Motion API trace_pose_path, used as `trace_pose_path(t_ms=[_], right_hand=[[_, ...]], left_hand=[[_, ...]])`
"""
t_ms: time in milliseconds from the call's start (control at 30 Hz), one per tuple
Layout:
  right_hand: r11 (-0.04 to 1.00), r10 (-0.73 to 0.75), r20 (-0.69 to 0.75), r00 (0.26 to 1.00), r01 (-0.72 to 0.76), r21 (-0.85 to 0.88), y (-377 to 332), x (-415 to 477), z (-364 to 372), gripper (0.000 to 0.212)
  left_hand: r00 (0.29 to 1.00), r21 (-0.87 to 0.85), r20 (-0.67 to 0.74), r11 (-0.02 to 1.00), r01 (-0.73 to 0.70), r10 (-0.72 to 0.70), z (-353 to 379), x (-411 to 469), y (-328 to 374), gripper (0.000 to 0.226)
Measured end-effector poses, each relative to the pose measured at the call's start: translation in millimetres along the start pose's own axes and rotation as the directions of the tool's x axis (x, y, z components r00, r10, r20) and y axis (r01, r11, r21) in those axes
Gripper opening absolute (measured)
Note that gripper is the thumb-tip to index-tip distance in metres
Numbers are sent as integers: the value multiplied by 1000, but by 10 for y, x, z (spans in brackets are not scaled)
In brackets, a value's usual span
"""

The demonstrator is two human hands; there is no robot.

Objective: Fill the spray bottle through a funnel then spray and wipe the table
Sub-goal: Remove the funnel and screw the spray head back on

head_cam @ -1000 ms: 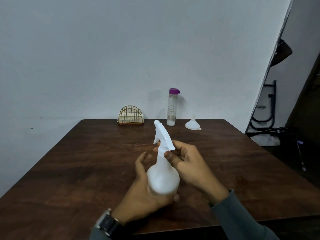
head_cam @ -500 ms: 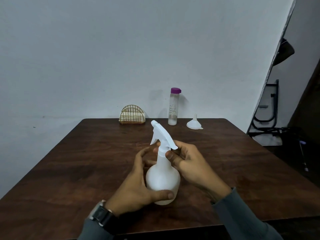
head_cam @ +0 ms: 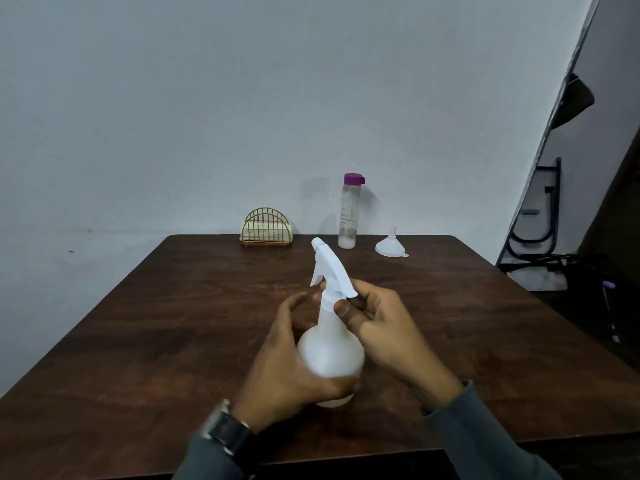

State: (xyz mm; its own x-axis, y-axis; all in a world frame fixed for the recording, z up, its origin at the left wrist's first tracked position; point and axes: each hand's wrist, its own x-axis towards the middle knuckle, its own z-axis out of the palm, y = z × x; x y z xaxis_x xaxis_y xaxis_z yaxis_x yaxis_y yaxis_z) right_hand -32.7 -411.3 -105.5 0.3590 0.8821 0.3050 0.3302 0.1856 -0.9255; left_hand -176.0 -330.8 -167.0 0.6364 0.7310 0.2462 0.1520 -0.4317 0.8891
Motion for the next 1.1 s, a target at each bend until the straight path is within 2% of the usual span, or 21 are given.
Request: trace_pose_path(t_ms=[67, 133, 200, 267, 300, 367, 400, 467, 567, 633, 667, 733, 800, 867, 933, 1033, 1100], right_hand=[[1000, -8, -93, 996, 8, -3, 50, -11, 88, 31], [1000, -20, -149, 989, 17, -22, 96, -31, 156, 28], [1000, -16, -132, 991, 14, -15, 82, -40, 133, 25], [999, 3, -28, 1000, -2, 32, 36, -22, 17, 25], [999, 3, 41, 999, -5, 49, 5, -14, -52, 26], [999, 6, 146, 989, -11, 30, -31, 18, -150, 27], [1000, 16, 155, 988, -18, 8, -32, 29, -159, 26], [1000, 20, 42, 999, -20, -2, -11, 24, -83, 24], [998, 55, -279, 959, -42, 53, 82, -27, 126, 28], [997, 75, -319, 945, -63, 50, 106, -55, 188, 32], [997, 80, -293, 953, -71, 41, 114, -58, 181, 34], [997, 77, -215, 974, -71, 36, 95, -52, 113, 30], [998, 61, -102, 993, -57, 35, 66, -39, -5, 20], [999, 45, 21, 999, -45, 18, 39, -21, -115, 17], [999, 47, 75, 996, -48, 15, 20, -9, -171, 19], [996, 72, -61, 996, -69, 51, 25, -9, -94, 23], [996, 86, -182, 980, -82, 34, 81, -7, 17, 25]], left_hand=[[966, 197, -259, 978, 63, -10, 261, -120, 69, 123], [946, 234, -323, 967, 97, -16, 441, -202, 85, 131], [968, 124, -246, 988, 86, -53, 412, -165, 60, 142], [998, -83, -5, 994, 65, -65, 208, -44, 2, 139], [991, -154, 126, 986, 59, -39, 93, 12, -29, 132], [967, -182, 256, 983, 38, 10, -94, 82, -71, 118], [968, -172, 252, 984, 38, 6, -129, 89, -72, 116], [987, -140, 162, 990, 27, -4, -105, 43, -50, 118], [990, 9, -139, 1000, 17, -15, 142, -94, 80, 119], [953, 90, -301, 994, 56, -26, 336, -156, 129, 119], [948, 126, -317, 990, 67, -24, 390, -163, 131, 124], [973, 148, -230, 988, 53, -18, 359, -130, 104, 137], [1000, -7, -10, 1000, 22, -22, 191, -39, 53, 141], [977, -169, 214, 985, 45, -8, 2, 50, -15, 134], [964, -197, 266, 979, 47, 8, -98, 97, -57, 131], [993, -69, 113, 997, 43, -35, 7, 49, 27, 135], [991, 57, -118, 996, 63, -56, 202, -51, 154, 133]])
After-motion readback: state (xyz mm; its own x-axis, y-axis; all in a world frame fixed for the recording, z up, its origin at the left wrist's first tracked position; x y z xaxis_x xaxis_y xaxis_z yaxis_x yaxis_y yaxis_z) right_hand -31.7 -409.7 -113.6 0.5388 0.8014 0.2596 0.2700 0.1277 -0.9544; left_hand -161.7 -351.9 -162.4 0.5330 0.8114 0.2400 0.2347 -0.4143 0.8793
